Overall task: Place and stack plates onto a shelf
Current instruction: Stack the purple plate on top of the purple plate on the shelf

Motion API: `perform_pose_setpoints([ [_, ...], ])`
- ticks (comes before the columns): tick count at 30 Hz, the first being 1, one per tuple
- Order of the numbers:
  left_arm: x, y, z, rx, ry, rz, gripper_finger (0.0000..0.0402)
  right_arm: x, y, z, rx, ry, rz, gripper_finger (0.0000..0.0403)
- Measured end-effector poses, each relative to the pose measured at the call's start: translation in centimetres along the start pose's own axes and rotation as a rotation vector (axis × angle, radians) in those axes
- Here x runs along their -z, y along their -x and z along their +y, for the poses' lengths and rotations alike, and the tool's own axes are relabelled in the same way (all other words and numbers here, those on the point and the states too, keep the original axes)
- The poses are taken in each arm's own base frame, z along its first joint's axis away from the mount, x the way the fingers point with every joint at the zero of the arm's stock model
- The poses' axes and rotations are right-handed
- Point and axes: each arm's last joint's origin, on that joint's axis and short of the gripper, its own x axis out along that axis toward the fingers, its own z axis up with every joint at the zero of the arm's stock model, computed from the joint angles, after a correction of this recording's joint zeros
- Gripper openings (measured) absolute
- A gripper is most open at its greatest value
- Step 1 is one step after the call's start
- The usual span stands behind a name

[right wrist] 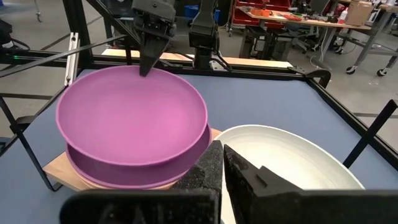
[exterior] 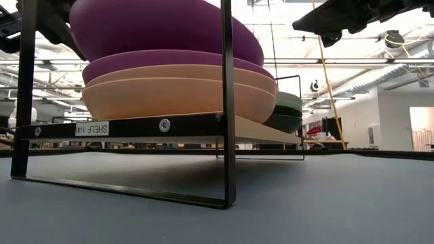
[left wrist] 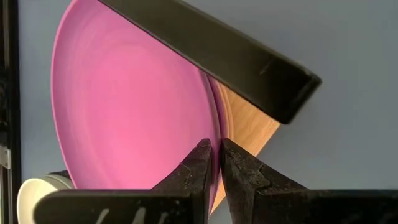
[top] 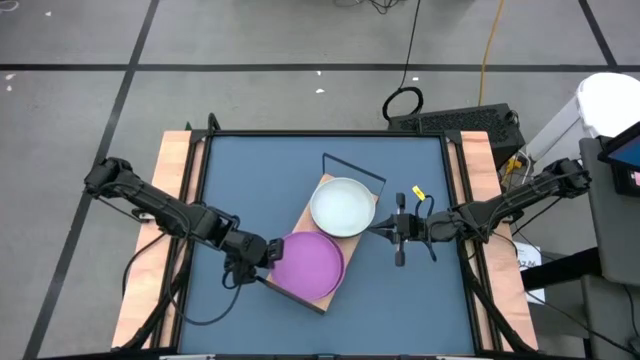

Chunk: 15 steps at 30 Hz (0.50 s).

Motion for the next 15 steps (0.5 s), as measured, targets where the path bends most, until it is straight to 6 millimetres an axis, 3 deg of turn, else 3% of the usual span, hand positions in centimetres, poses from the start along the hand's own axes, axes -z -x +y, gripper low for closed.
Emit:
perform_pose_setpoints([
  [15, -0.14, 0.02, 0.28, -0.030, 0.007, -0.014, 0.0038, 0.00, 0.00, 0.00, 0.000, 0.000, 0.000, 0.0000],
])
